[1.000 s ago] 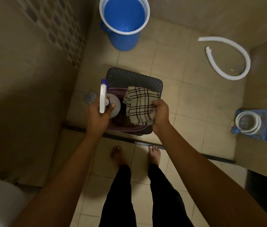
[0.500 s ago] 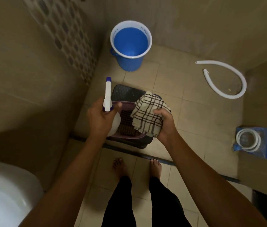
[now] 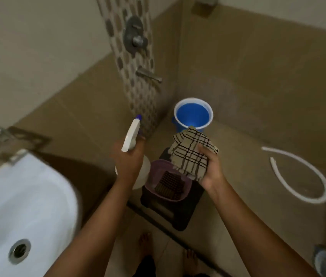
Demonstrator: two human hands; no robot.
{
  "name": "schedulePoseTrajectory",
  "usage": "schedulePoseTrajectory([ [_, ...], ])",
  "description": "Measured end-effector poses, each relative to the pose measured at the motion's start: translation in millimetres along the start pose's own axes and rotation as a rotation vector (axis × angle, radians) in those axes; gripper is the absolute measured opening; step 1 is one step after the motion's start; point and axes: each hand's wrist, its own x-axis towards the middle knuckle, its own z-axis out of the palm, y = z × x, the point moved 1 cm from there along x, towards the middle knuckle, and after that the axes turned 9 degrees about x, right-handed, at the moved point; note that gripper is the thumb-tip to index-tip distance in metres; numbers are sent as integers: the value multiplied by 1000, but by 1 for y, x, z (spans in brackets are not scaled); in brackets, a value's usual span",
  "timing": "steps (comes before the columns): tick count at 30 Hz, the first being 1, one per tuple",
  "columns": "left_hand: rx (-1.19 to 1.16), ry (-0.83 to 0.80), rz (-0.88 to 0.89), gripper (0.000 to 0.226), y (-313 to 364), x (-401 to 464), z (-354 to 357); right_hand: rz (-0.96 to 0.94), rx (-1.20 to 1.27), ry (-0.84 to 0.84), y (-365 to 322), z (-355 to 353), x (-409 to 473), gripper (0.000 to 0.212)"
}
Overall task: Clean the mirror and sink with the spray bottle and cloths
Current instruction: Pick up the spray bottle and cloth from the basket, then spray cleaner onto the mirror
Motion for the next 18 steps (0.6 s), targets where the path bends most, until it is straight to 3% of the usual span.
schedulePoseTrajectory([
  [4, 41, 100, 117, 34, 37, -13, -28, 66, -89, -117, -11, 43, -5, 49],
  [8, 51, 225, 89, 41, 65, -21, -65, 138, -170, -202, -6, 90, -14, 41],
  [15, -1, 488, -10, 13, 101, -41, -155, 262, -340, -365, 46, 173, -37, 29],
  [18, -21, 575, -3, 19, 101, -50, -201, 352, -347, -440, 81, 207, -51, 30],
])
